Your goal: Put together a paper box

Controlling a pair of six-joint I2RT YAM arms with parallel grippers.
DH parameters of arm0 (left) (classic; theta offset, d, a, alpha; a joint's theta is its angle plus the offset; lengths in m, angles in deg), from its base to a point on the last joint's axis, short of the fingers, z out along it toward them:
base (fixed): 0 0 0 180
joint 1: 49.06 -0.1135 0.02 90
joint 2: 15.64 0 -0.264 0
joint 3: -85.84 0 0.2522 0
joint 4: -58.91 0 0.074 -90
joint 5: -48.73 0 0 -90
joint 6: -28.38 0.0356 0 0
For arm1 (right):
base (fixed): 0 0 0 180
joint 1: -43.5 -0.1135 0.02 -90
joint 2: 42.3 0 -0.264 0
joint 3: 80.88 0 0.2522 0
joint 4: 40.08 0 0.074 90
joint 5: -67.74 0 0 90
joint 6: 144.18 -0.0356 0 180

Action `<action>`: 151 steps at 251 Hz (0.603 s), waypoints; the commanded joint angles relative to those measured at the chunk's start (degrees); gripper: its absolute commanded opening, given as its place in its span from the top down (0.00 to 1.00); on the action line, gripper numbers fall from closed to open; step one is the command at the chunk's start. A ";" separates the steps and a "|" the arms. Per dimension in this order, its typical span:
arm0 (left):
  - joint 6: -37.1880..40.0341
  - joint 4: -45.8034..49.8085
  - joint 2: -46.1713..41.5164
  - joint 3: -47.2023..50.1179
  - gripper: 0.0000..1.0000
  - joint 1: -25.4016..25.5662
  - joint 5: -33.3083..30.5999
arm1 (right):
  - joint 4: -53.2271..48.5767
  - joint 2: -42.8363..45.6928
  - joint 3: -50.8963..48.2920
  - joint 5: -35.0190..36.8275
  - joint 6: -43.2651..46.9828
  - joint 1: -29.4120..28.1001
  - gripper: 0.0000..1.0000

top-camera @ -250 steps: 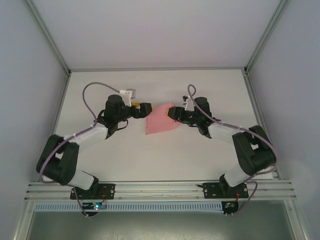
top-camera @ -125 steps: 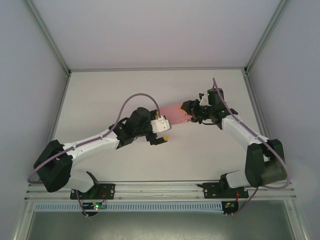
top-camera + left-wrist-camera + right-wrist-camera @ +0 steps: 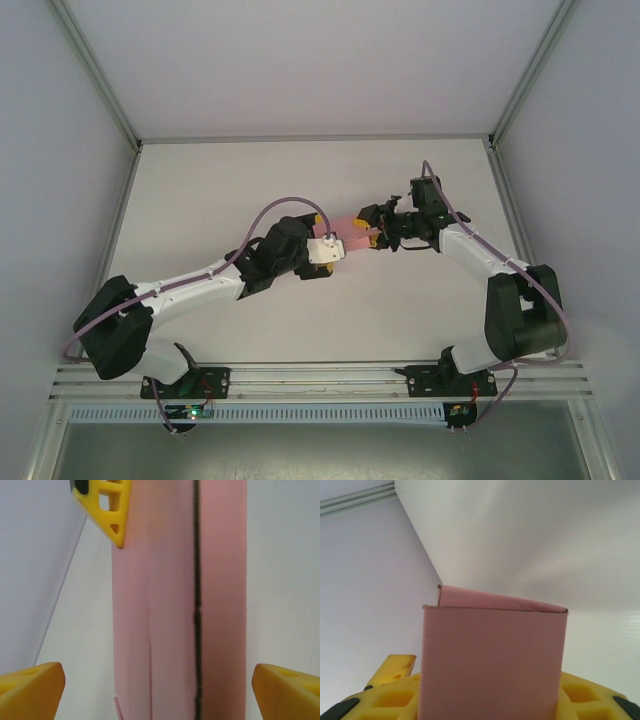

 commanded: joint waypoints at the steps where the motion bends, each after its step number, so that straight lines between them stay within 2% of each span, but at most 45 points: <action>1: 1.18 -1.06 0.79 -0.83 0.06 0.60 -1.36 | 4.14 -0.41 -0.74 -4.03 -4.41 0.21 0.63; 41: 0.64 0.03 0.91 -1.28 0.16 0.55 -0.79 | 4.05 -0.31 -1.09 -4.61 -4.29 0.21 0.63; 57: 0.32 1.23 1.17 -1.94 0.26 0.54 0.05 | 4.21 -0.60 -1.12 -4.70 -4.11 0.21 0.62; 85: -0.42 0.90 1.44 -2.44 0.35 0.60 1.04 | 4.40 -1.07 -1.33 -5.02 -3.86 0.17 0.60; 97: -0.73 1.49 1.68 -2.90 0.38 0.60 1.75 | 4.36 -1.16 -1.64 -4.96 -3.72 0.12 0.59; 119: -1.45 2.52 2.42 -4.24 0.50 0.61 2.60 | 4.73 -1.08 -2.01 -4.70 -3.78 0.14 0.54; 151: -1.80 2.75 3.86 -5.49 0.58 0.59 1.51 | 5.29 -0.50 -1.94 -4.37 -3.76 0.15 0.49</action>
